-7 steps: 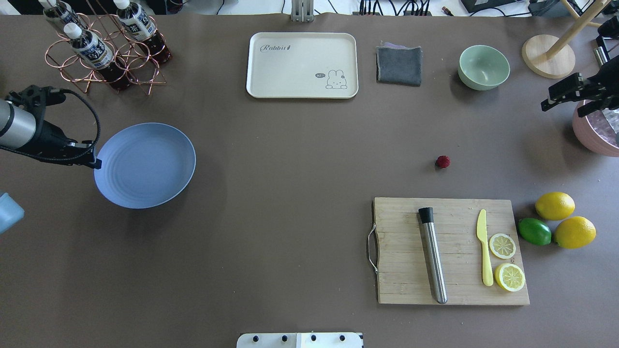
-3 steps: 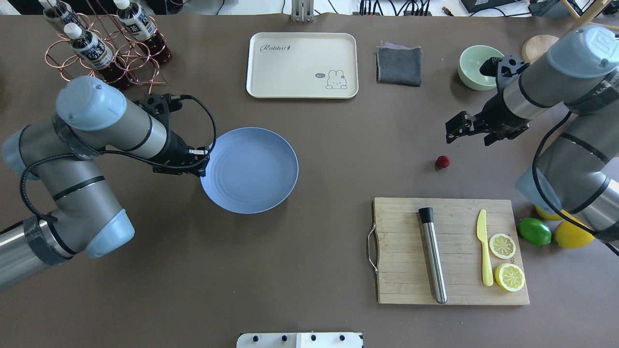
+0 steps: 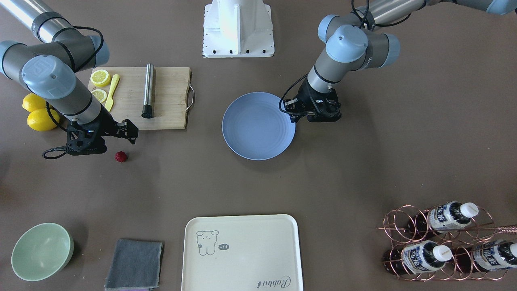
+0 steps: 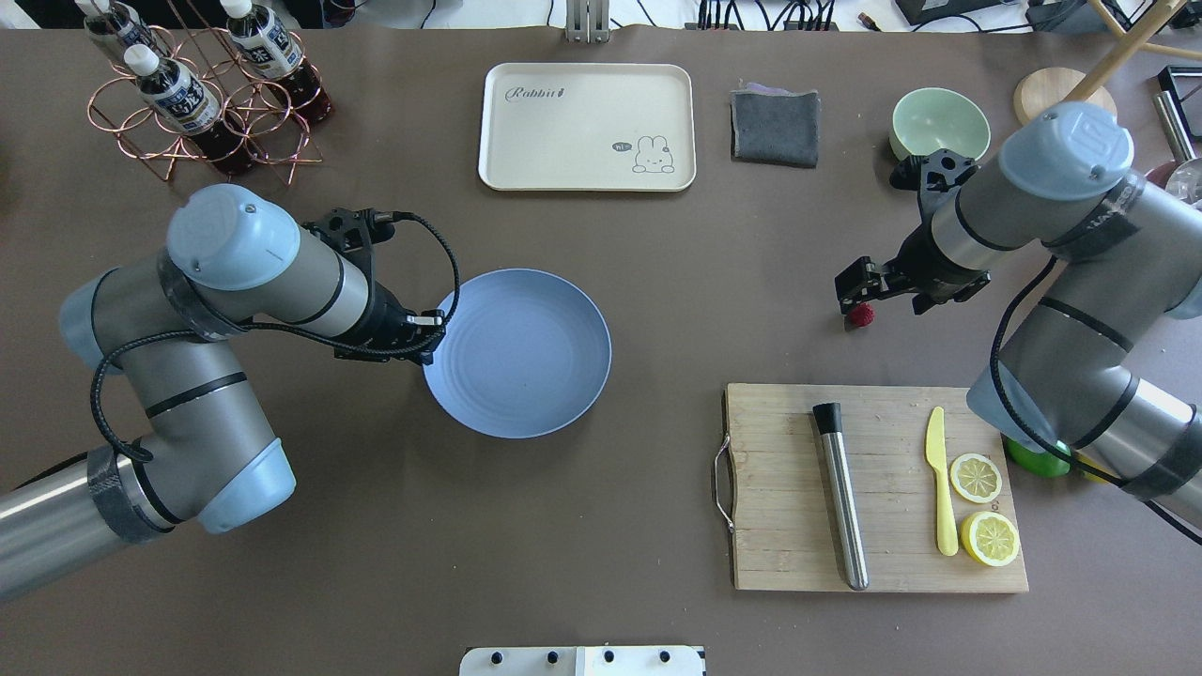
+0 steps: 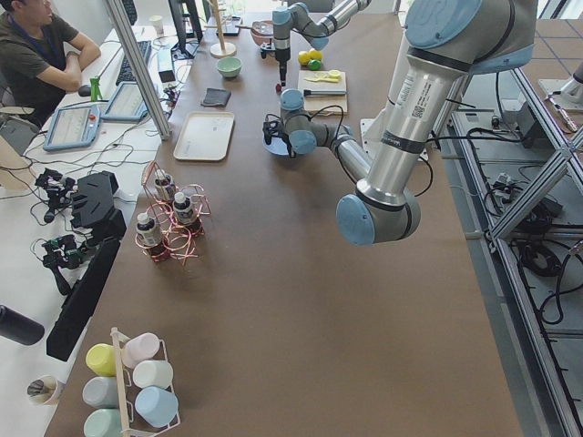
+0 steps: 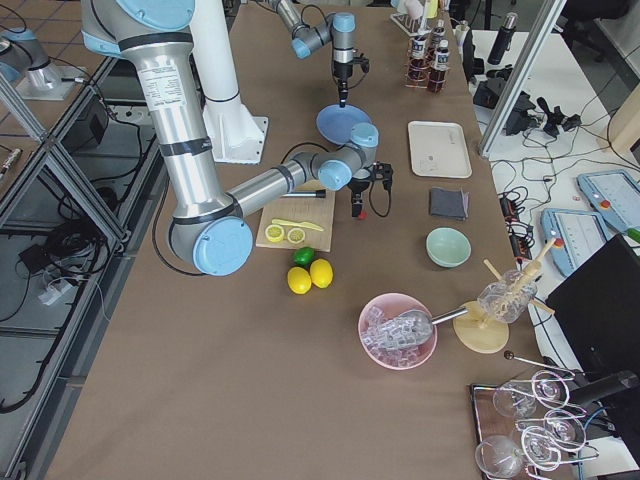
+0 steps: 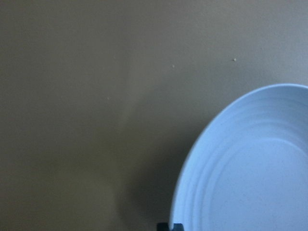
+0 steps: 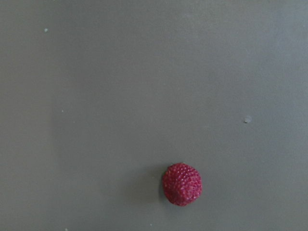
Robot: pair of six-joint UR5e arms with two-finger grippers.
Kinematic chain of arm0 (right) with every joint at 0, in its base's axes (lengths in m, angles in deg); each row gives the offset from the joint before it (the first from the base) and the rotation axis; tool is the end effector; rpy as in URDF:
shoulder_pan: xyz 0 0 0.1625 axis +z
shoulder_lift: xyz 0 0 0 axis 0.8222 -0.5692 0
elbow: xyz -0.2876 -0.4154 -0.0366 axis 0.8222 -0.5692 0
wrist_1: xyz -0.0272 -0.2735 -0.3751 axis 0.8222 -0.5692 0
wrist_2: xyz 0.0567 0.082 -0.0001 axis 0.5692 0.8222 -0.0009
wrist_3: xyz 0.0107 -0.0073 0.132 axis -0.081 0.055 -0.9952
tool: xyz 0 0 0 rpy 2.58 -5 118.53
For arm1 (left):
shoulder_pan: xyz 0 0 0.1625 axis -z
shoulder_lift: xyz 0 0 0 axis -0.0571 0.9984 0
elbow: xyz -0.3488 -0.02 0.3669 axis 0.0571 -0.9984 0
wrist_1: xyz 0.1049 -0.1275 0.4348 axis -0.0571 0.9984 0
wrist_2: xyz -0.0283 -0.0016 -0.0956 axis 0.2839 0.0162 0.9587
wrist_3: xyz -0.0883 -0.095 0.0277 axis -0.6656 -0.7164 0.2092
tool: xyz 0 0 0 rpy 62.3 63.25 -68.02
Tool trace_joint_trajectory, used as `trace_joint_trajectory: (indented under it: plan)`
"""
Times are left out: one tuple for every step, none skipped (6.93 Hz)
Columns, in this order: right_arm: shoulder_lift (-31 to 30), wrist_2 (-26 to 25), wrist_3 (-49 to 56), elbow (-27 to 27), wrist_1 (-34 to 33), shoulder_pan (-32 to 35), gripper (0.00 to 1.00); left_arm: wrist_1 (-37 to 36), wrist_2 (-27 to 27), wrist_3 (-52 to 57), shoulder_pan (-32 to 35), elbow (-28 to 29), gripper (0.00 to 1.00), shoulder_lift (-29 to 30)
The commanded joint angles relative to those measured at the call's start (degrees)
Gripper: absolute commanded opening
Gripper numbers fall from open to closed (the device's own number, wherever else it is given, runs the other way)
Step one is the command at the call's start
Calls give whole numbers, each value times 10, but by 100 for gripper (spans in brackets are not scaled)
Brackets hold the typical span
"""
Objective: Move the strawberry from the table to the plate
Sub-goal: 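Push the blue plate inward with the left gripper while the right gripper descends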
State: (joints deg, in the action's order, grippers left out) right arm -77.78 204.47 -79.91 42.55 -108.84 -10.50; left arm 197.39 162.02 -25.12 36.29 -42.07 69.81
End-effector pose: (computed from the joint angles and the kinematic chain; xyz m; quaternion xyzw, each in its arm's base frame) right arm -0.4520 -0.5431 0.5154 0.0073 -0.3866 -0.0152 0.9221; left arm 0.5836 -0.4723 0.3498 -0.0066 0.4944 -0.0722 0.8662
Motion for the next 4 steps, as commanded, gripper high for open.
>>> trace_joint_trajectory:
  plan:
    - [37, -27, 13, -55, -1, -3, 90, 0, -16, -10, -17, 1, 0, 4]
    - [38, -28, 14, -57, -1, -2, 86, 0, -32, -26, -34, 0, 0, 12]
    - [39, -27, 19, -57, -1, 2, 78, 1, -36, -27, -36, 0, 0, 11]
    - [40, -22, 21, -52, -1, 7, 46, 2, -37, -27, -36, -1, 55, 9]
